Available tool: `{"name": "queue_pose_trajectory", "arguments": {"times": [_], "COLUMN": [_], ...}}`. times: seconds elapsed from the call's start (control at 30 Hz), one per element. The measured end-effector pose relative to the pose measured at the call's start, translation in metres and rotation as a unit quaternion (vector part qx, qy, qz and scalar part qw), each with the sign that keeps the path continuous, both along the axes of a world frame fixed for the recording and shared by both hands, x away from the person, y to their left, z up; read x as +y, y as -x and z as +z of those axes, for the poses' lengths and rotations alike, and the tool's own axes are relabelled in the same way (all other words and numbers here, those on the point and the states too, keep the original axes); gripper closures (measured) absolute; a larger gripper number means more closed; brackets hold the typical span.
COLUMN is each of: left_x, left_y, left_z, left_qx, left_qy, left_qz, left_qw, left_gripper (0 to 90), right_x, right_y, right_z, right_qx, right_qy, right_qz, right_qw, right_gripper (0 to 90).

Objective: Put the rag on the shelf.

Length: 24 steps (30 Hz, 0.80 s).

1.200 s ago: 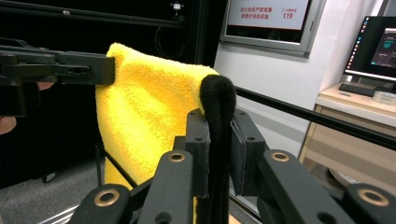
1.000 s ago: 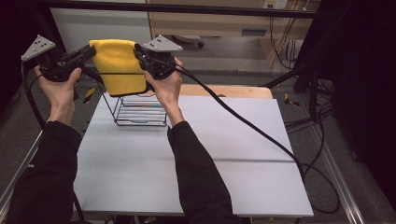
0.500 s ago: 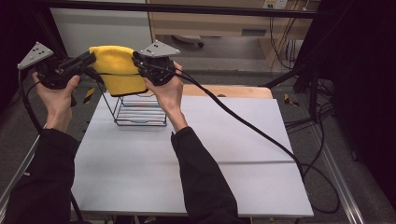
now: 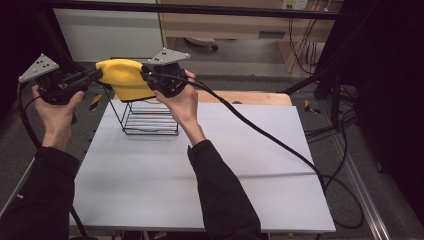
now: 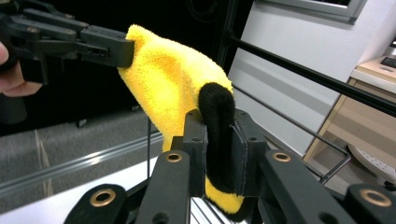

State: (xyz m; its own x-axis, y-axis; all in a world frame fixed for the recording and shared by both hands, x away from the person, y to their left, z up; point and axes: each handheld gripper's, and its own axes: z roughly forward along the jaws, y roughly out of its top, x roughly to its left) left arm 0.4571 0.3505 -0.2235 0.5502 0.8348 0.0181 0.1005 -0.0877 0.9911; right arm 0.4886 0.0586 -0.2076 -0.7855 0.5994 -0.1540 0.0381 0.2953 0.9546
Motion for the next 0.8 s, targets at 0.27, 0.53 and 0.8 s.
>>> {"name": "queue_pose_trajectory", "arguments": {"times": [0.27, 0.53, 0.8], "left_x": [0.001, 0.010, 0.008], "left_y": [0.007, 0.013, 0.003], "left_z": [-0.007, 0.002, 0.021], "left_qx": [0.019, 0.043, 0.059], "left_qy": [-0.008, -0.012, 0.003], "left_qz": [0.002, 0.004, 0.012], "left_qw": [0.9998, 0.9990, 0.9982], "left_gripper": [80.9, 73.3, 81.9], "right_x": [-0.001, -0.004, -0.002], "right_y": [0.003, 0.003, 0.006], "right_z": [-0.007, -0.013, -0.017], "right_qx": [0.015, 0.022, 0.012], "right_qy": [0.012, 0.014, 0.033], "right_qz": [0.006, 0.014, 0.017], "right_qw": [0.9998, 0.9996, 0.9992], "right_gripper": [77.9, 78.0, 77.7]}}
